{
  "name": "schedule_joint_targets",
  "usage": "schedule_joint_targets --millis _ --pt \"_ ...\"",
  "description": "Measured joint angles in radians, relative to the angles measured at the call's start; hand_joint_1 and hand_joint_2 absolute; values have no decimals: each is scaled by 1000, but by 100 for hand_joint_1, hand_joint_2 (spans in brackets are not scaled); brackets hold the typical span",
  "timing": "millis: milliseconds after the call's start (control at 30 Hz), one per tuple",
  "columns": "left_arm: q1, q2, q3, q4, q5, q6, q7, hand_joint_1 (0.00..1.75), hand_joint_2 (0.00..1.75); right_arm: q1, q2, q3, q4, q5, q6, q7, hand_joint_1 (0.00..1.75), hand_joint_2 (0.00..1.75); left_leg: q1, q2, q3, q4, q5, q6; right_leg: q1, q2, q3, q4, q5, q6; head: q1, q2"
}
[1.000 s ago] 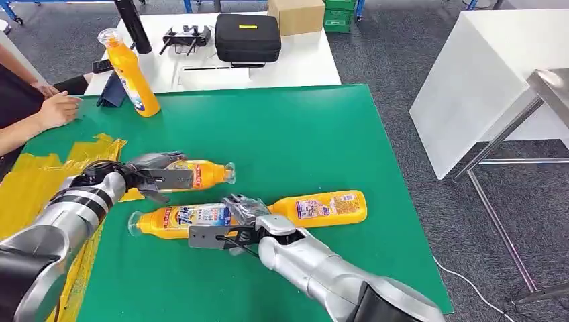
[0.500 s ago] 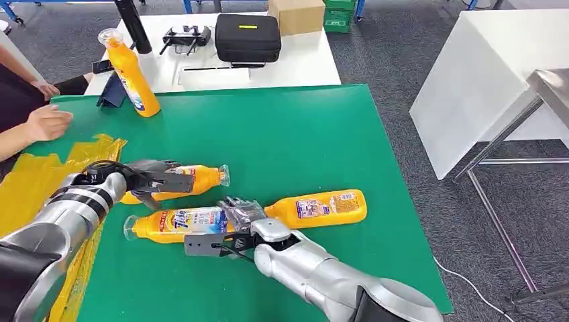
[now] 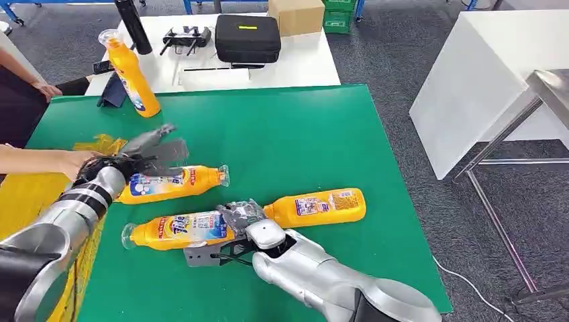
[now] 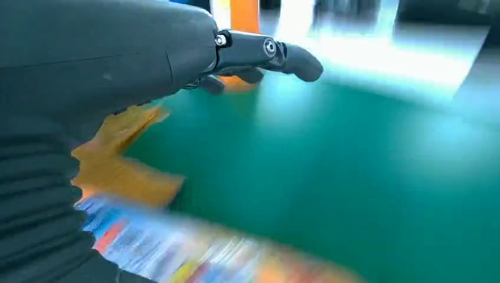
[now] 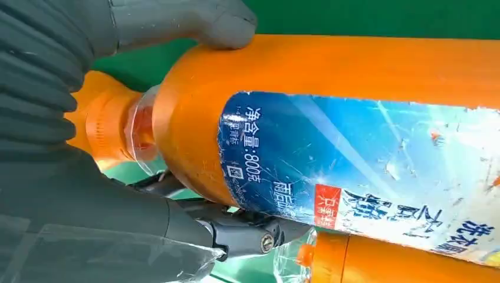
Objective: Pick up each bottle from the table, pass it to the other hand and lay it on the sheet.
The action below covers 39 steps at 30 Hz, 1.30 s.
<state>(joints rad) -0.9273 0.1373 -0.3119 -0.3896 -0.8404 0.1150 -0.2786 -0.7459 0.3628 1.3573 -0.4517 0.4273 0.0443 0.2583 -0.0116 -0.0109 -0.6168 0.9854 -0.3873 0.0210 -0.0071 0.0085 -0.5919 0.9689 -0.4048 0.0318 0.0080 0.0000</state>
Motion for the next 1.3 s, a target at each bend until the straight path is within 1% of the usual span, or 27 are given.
schedule_joint_targets --millis 67,167,333,367,467,600,733,900,967,1067,1167,1233,1300 --pt "21 -13 84 -65 153 9 -66 0 0 2 0 0 2 14 1 2 175 175 0 0 0 0 0 0 0 0 0 0 0 0 0 0" --pt "61 -26 205 -177 327 -36 -107 0 0 5 0 -2 3 29 1 2 175 175 0 1 1 0 0 0 0 0 0 0 0 0 0 0" --pt "141 -37 327 -340 537 -12 -160 0 0 8 -1 -16 7 24 -16 -12 175 175 0 1 1 0 0 0 0 0 1 0 0 0 0 0" --pt "159 -39 348 -362 560 -9 -166 0 175 9 -1 -23 8 21 -22 -14 175 175 0 1 1 0 0 0 0 0 1 0 0 0 0 0" --pt "207 -40 404 -434 652 1 -185 0 175 18 -1 -49 10 -14 -76 -47 175 175 0 1 1 0 0 0 0 0 1 0 0 0 0 0" --pt "263 -30 484 -492 769 -2 -196 0 175 28 -3 -124 13 -70 -161 -125 175 175 0 1 0 0 0 0 0 0 0 0 0 0 0 0" --pt "296 -18 532 -517 792 -5 -201 0 175 29 -3 -182 13 -81 -177 -143 175 175 0 -1 -1 0 0 0 0 0 -1 0 0 0 0 0" --pt "314 -17 554 -535 792 -7 -201 0 175 31 -3 -211 13 -82 -182 -151 175 175 0 -1 -2 0 0 0 0 0 -1 0 0 0 0 0" --pt "322 -16 562 -544 812 3 -204 0 175 36 -3 -230 13 -102 -206 -187 175 175 0 -1 -2 0 0 0 0 0 -1 0 0 0 0 0" --pt "364 -15 593 -581 874 29 -220 0 175 57 -6 -298 -12 -145 -253 -274 175 175 0 1 -2 0 0 0 0 0 -2 0 0 0 0 0" --pt "425 -14 656 -637 982 35 -225 0 175 101 -29 -406 -90 -177 -275 -346 175 175 0 1 -2 0 0 0 0 0 -3 0 -1 0 0 0" --pt "464 -11 695 -660 1011 12 -212 0 175 130 -48 -476 -138 -182 -275 -376 175 175 0 0 -3 0 0 -1 0 0 -3 0 -1 -1 0 0" --pt "496 -9 707 -674 1032 -37 -178 0 175 157 -62 -533 -181 -182 -275 -396 175 175 0 -2 -3 0 0 -1 0 0 -4 0 -1 -1 0 0"
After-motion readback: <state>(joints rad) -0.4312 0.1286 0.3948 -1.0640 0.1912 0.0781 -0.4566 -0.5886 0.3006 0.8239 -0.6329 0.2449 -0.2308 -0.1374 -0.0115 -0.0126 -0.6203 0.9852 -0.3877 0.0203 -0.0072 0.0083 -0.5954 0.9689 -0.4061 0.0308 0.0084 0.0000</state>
